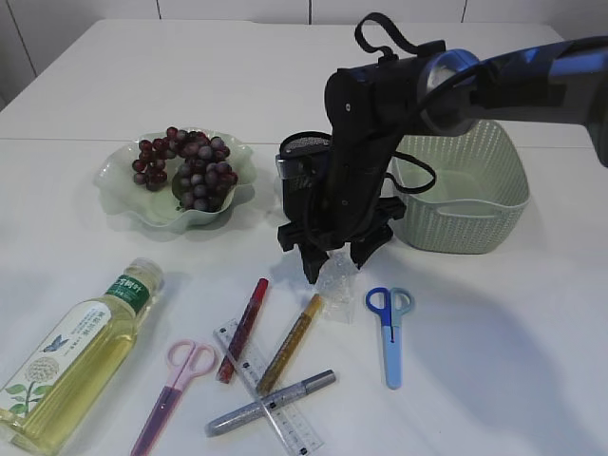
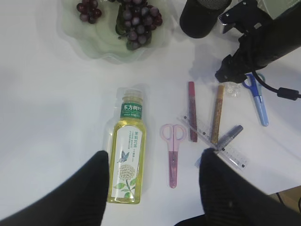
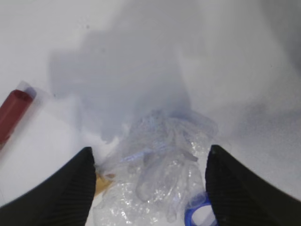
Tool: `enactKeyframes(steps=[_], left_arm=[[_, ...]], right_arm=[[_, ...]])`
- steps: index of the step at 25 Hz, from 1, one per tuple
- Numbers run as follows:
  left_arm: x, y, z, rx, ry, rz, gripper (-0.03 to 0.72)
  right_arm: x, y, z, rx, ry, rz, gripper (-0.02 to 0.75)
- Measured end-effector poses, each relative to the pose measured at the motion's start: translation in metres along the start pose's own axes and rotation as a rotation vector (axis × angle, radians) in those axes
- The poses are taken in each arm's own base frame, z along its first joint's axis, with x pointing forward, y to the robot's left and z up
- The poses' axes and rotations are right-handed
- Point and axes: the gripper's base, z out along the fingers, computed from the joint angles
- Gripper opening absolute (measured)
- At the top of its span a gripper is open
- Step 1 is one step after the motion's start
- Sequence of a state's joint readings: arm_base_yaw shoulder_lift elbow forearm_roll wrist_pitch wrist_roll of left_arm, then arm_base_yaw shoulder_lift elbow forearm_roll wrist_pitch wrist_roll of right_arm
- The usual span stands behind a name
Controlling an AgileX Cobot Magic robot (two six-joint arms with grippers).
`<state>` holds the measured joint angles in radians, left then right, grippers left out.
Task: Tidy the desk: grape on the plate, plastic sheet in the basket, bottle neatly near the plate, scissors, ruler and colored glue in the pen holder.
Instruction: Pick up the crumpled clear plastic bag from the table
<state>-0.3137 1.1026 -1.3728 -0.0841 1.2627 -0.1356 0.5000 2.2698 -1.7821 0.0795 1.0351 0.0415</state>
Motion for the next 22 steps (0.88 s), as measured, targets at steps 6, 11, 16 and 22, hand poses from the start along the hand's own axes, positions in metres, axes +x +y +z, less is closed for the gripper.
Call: enactKeyframes(steps=[6, 11, 16, 22], left_arm=[[0.0000, 0.0000, 0.0000, 0.000, 0.000, 0.000, 0.445], [0.0000, 0.0000, 0.0000, 0.000, 0.000, 0.000, 0.442], [0.0000, 0.0000, 0.0000, 0.000, 0.000, 0.000, 0.442], [0.0007, -0.0005, -0.0017, 0.006, -0.004, -0.001, 0.440]], right_arm=[[-0.0001, 0.0000, 0.0000, 0.000, -0.001, 0.000, 0.457], [-0.0004, 0.0000, 0.0000, 0.000, -0.005, 0.000, 0.427], [-0.0014, -0.0001, 0.0000, 0.001, -0.016, -0.001, 0.426], [-0.0028, -0.0007, 0.0002, 0.008, -0.031, -0.005, 0.324]])
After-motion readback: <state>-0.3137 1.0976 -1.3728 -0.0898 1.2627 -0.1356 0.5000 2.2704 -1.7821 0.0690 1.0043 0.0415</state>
